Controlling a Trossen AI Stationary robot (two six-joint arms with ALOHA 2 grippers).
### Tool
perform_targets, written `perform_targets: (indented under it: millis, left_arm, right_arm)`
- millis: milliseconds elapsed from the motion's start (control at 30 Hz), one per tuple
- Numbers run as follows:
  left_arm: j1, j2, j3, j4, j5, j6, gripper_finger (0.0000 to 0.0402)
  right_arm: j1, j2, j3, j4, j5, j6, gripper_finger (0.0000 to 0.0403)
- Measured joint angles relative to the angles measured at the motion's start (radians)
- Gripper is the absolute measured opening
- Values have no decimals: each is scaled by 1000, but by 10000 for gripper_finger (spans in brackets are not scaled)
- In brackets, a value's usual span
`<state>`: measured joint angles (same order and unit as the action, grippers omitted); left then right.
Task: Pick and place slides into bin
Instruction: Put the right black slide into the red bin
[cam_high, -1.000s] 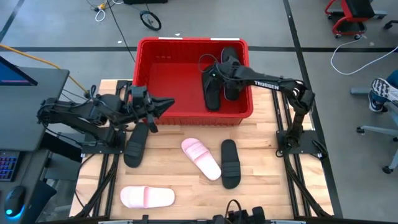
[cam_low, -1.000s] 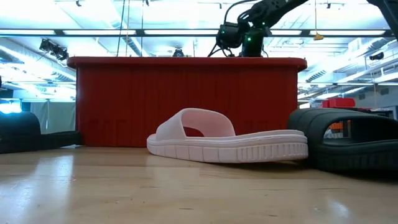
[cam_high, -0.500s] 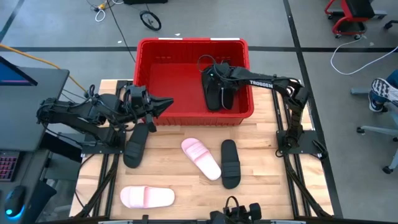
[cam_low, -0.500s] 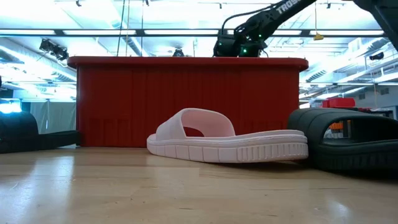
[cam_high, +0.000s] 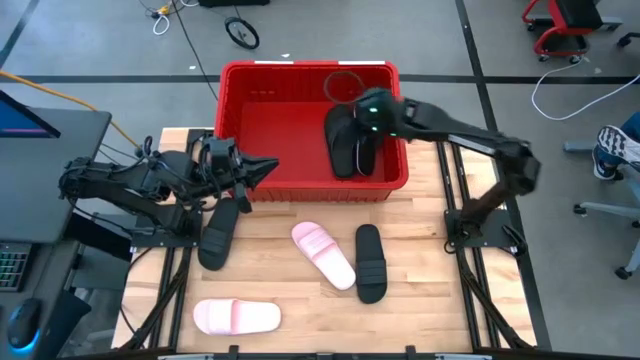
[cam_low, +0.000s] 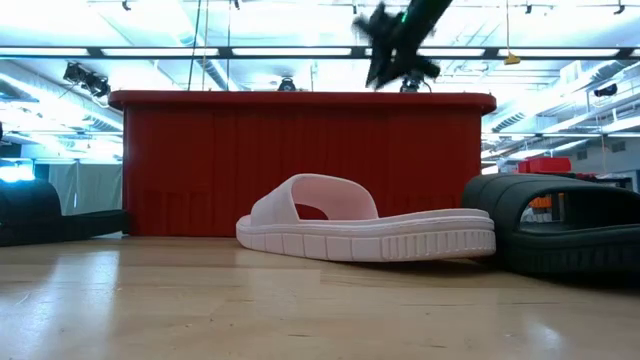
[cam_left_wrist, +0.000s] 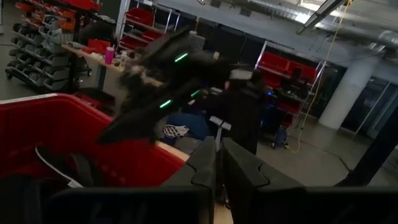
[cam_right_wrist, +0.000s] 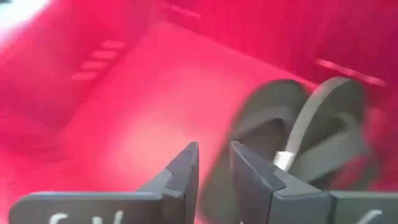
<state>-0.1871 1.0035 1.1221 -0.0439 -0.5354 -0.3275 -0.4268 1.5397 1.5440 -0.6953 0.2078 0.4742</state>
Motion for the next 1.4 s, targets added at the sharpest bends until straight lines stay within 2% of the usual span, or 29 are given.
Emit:
perform_targets:
  millis: [200, 267, 333, 467, 600, 733, 833, 1033, 1167, 1400]
  left_arm:
    - [0, 3, 0, -114, 1, -2, 61]
    - [0, 6, 0, -168, 34, -36, 74]
    - [0, 19, 0, -202, 90, -97, 87]
    - [-19, 71, 0, -283, 212, -192, 113]
    - [-43, 156, 0, -324, 282, -277, 136]
    - [-49, 242, 0, -309, 325, -407, 154]
    - [-52, 288, 0, -276, 384, -477, 159]
    - [-79, 320, 0, -184, 573, -482, 148]
    - [-131, 317, 0, -136, 593, -511, 135]
    - [-240, 316, 0, -75, 593, -573, 126]
  right_arm:
    - [210, -216, 3, -74, -248, 0, 95]
    - [316, -252, 3, -133, -278, 13, 95]
    - [444, -264, 3, -208, -254, 48, 96]
    - [685, -218, 2, -418, -119, 74, 111]
    - [801, -105, 2, -613, -112, 52, 144]
    - [834, 16, 2, -610, -188, 52, 185]
    - [834, 102, 2, -579, -194, -4, 213]
    - [774, 274, 2, -522, -254, -110, 251]
    - [714, 350, 2, -500, -275, -136, 255]
    - [640, 428, 2, -457, -395, -214, 241]
